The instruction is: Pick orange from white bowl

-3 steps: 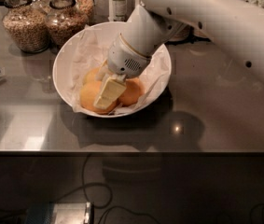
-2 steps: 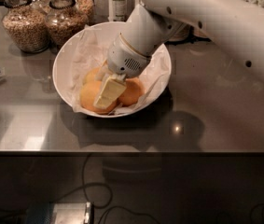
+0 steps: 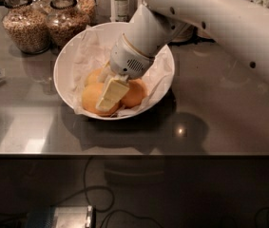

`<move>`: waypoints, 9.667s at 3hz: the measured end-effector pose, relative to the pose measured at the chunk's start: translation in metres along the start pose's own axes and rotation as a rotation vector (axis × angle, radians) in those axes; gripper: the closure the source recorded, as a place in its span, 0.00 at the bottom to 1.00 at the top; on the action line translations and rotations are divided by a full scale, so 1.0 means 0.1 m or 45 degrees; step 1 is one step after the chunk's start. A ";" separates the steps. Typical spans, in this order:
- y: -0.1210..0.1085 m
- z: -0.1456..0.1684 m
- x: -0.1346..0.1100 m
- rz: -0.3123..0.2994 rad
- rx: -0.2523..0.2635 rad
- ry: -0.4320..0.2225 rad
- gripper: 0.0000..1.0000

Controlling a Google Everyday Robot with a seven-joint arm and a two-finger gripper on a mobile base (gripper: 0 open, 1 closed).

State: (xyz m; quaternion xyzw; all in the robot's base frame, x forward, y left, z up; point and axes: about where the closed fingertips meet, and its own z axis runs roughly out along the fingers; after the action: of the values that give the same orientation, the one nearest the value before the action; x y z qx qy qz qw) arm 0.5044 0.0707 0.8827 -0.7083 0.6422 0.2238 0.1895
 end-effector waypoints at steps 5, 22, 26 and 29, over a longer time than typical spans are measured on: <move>-0.05 0.08 0.09 0.067 -0.011 0.005 0.48; 0.14 -0.72 -0.36 -0.122 -0.093 -0.282 0.11; 0.06 -0.63 -0.19 -0.090 -0.046 -0.304 0.29; -0.01 -0.44 0.00 -0.074 -0.051 -0.217 0.30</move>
Offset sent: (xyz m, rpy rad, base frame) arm 0.0023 -0.0073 -0.0862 -0.0417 0.1072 -0.0982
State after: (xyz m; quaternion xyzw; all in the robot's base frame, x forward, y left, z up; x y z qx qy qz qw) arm 0.5082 0.0461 0.9195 -0.7085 0.5984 0.2906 0.2357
